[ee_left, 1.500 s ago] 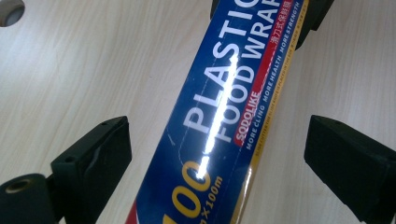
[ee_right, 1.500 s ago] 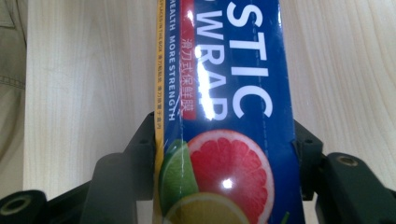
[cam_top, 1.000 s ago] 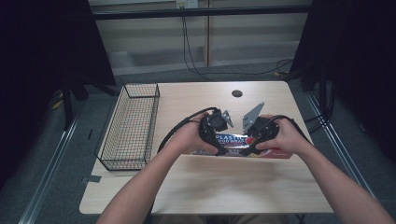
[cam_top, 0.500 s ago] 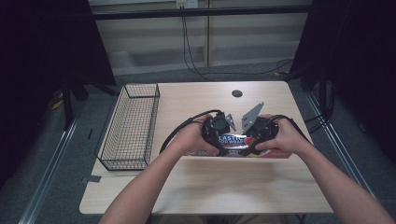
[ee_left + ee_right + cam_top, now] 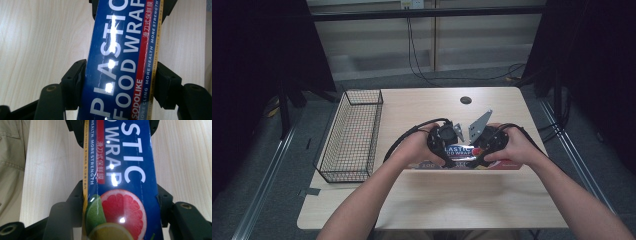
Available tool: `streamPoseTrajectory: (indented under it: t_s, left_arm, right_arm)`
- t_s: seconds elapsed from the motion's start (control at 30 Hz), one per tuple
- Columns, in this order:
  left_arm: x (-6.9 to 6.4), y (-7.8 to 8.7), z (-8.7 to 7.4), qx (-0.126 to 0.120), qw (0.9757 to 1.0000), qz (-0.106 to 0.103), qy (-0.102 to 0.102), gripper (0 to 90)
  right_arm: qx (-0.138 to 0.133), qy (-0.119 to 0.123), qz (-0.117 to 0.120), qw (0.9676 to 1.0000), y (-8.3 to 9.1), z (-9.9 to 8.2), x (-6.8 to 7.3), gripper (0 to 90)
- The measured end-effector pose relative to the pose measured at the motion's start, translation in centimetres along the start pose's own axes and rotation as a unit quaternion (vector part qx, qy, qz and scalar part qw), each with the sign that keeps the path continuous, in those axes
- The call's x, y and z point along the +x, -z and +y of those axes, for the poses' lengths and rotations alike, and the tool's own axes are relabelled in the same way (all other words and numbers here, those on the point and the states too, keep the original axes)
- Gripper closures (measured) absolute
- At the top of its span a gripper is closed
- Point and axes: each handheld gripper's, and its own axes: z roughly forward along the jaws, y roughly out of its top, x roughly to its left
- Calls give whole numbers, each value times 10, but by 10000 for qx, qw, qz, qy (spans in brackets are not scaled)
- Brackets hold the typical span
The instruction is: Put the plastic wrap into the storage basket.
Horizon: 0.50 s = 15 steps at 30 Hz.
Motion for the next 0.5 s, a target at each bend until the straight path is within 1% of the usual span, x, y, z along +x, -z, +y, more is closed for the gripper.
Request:
streamPoseTrajectory:
  t_s: [0.03,0.1,0.13,0.17,0.2,0.23,0.27,0.3,0.4,0.43,0.47,0.5]
  left_arm:
    - [-1,0,0,5,10000,6,10,354]
    - [0,0,2,97,9999,-16,-103,358]
    - [0,0,2,103,9999,-30,-118,360]
    - [0,1,3,161,9997,-13,-157,360]
    - [0,1,3,161,9997,-13,-157,359]
    - [0,1,3,183,9997,17,-188,358]
    - [0,1,3,194,9997,-24,-151,363]
    - [0,1,3,218,9996,-53,-168,370]
    - [-1,0,4,229,9996,-94,-122,393]
    - [-1,1,4,281,9994,-125,-134,393]
    - [-1,1,4,322,9993,-159,-98,401]
    - [-3,1,5,338,9993,-154,-33,409]
  right_arm:
    - [13,-2,-9,10000,0,0,0,431]
    - [-28,4,6,10000,0,1,1,431]
    - [-34,2,9,10000,0,1,0,431]
    - [-74,16,41,10000,0,1,0,431]
    - [-76,29,11,10000,1,2,0,431]
    - [-90,14,31,10000,1,2,-1,431]
    - [-86,30,21,10000,1,2,-1,431]
    - [-59,49,20,10000,1,3,-1,431]
    - [-14,65,31,10000,1,3,0,431]
    - [-60,6,24,10000,0,3,2,430]
    - [-26,90,77,9999,0,3,1,430]
    - [-125,122,87,9998,-1,3,2,430]
